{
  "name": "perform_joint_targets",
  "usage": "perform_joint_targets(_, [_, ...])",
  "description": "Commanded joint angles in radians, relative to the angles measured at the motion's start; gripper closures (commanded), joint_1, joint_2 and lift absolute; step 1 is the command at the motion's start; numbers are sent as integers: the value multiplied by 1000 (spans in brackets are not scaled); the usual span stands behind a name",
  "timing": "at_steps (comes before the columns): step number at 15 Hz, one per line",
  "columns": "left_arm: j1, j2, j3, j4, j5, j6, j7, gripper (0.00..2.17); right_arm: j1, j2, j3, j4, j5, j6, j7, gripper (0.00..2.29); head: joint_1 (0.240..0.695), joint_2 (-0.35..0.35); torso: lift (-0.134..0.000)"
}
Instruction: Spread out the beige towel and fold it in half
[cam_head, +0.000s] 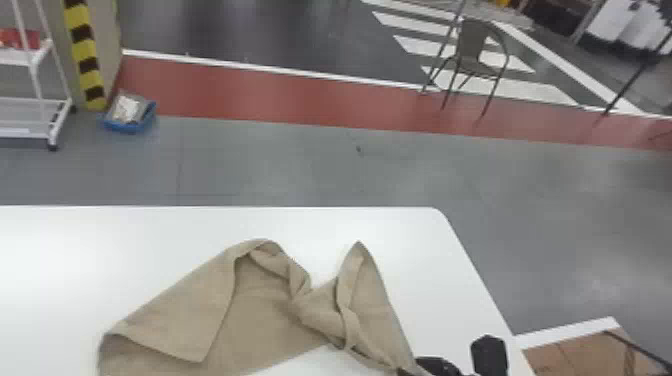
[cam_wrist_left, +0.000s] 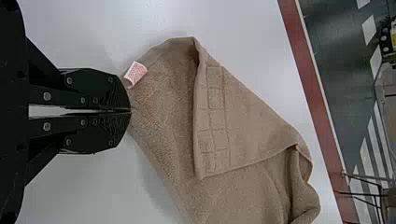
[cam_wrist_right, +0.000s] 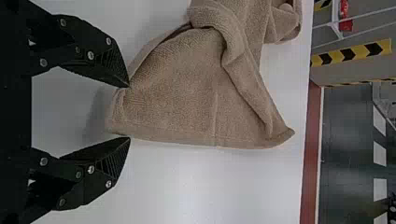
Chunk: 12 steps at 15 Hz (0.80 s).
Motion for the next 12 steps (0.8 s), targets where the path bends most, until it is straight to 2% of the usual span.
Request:
perform_joint_targets(1, [3, 0, -1, -4, -1, 0, 0, 1085, 0, -3, 2, 0, 7, 3, 0, 927, 695, -350, 0])
perform_joint_targets(2, [4, 2, -1, -6, -3, 3, 0, 1085, 0, -6, 1, 0, 7, 6, 0, 1058, 695, -350, 0])
perform_joint_targets(3, [4, 2, 1, -6, -5, 3, 3, 1244, 0, -8, -1, 0, 7, 9, 1, 1315, 695, -350, 0])
perform_joint_targets(4, [4, 2, 2, -6, -5, 3, 4, 1295, 0, -9, -5, -1, 7, 12, 3, 1379, 695, -350, 0])
perform_joint_targets(12, [47, 3, 41, -99, -11, 25, 6, 1355, 0, -3, -99, -105, -105, 28, 52, 1423, 695, -350, 0])
